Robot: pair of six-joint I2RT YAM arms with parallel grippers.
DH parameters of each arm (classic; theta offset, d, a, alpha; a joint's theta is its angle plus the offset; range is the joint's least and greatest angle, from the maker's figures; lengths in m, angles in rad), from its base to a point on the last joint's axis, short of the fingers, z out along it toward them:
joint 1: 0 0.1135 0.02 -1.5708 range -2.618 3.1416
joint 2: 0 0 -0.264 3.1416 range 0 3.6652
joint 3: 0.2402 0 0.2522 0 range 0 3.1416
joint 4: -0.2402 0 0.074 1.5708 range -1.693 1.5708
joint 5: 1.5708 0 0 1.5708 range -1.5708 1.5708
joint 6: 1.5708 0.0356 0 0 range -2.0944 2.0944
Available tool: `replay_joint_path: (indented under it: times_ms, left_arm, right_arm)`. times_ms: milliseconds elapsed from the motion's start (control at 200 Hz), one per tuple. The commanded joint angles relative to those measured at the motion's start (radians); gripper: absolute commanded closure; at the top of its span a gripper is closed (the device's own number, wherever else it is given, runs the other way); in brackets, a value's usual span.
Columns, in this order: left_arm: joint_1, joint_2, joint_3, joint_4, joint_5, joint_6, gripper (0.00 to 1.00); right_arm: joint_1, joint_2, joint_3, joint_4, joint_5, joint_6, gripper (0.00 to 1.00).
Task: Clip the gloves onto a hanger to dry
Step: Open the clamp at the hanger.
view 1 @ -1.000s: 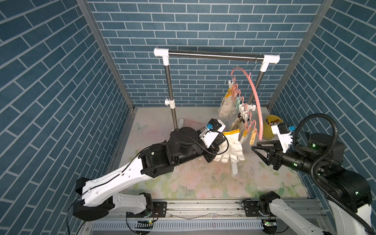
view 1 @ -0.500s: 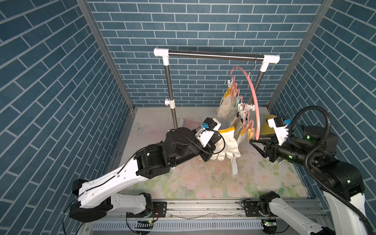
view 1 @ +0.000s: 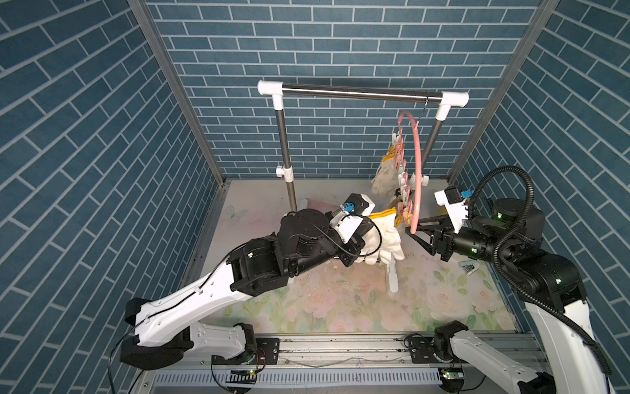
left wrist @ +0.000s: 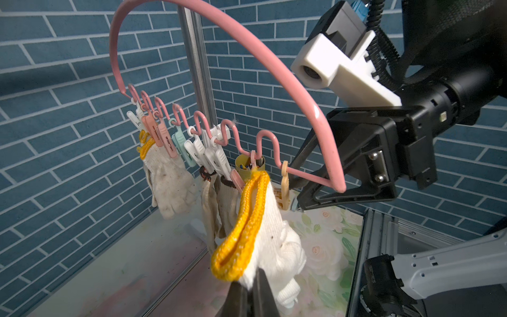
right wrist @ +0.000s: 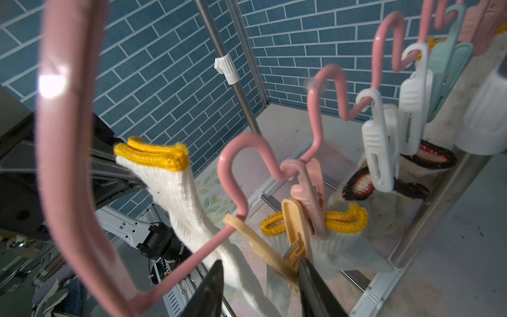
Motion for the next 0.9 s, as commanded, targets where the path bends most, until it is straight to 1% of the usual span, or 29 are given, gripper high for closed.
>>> replay_joint_path:
  times_ms: [0, 260, 385, 895]
  left_arm:
    - [-0.006, 0.012, 0.034, -0.017, -0.014, 0.034, 1.0]
    - [-0.006, 0.022, 0.041, -0.034, -0.023, 0.04, 1.0]
    - [-0.006, 0.026, 0.044, -0.04, -0.025, 0.042, 1.0]
    - [-0.006, 0.031, 0.042, -0.06, -0.032, 0.046, 1.0]
  right_arm:
    - [-0.004, 0.0, -0.029, 0.083, -0.04, -0.011, 0.55]
    - [-0.003, -0.006, -0.089, 0.164, -0.057, 0.002, 0.55]
    - [-0.004, 0.001, -0.095, 0.185, -0.068, 0.002, 0.55]
    - [-0.004, 0.049, -0.095, 0.26, -0.174, 0.052, 0.55]
